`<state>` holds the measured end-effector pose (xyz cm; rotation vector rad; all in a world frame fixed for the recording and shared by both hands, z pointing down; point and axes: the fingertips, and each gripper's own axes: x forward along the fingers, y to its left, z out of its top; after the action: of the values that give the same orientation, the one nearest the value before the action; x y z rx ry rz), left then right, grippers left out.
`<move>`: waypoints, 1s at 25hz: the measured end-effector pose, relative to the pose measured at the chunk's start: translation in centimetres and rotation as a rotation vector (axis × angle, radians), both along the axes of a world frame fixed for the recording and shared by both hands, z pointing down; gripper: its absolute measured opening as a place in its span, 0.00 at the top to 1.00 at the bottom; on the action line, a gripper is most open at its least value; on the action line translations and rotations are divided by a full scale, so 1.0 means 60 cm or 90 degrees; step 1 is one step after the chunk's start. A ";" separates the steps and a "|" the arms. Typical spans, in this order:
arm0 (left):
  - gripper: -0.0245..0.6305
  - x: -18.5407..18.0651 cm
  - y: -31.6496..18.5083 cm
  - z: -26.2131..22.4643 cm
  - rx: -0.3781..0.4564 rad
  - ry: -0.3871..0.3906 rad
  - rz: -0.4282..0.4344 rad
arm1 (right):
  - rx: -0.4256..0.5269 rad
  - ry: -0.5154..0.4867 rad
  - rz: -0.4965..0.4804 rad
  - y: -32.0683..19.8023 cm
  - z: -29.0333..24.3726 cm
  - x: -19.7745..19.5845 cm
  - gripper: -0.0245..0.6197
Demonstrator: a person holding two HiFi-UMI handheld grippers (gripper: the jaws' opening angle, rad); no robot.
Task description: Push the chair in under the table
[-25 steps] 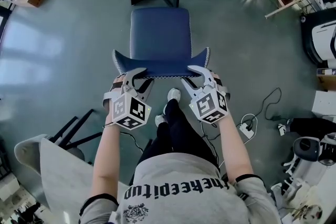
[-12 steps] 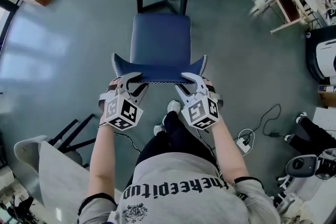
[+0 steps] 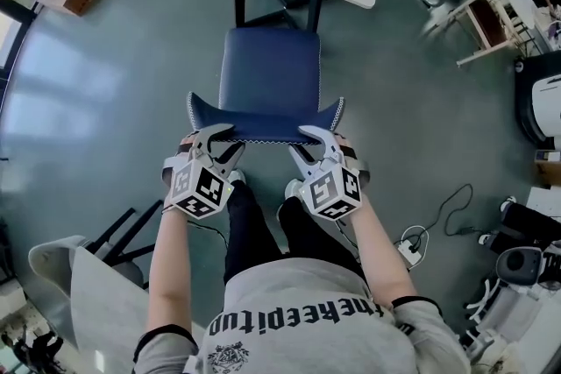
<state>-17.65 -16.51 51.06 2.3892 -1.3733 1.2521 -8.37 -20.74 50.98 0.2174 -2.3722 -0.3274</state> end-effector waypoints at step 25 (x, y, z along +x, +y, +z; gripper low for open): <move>0.74 -0.173 -0.096 0.003 -0.008 0.002 0.103 | -0.008 0.008 0.110 -0.072 0.004 -0.163 0.75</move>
<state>-28.03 -22.28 51.23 2.5362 -1.1874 1.2887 -18.14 -25.07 51.23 0.4104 -2.3226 -0.2297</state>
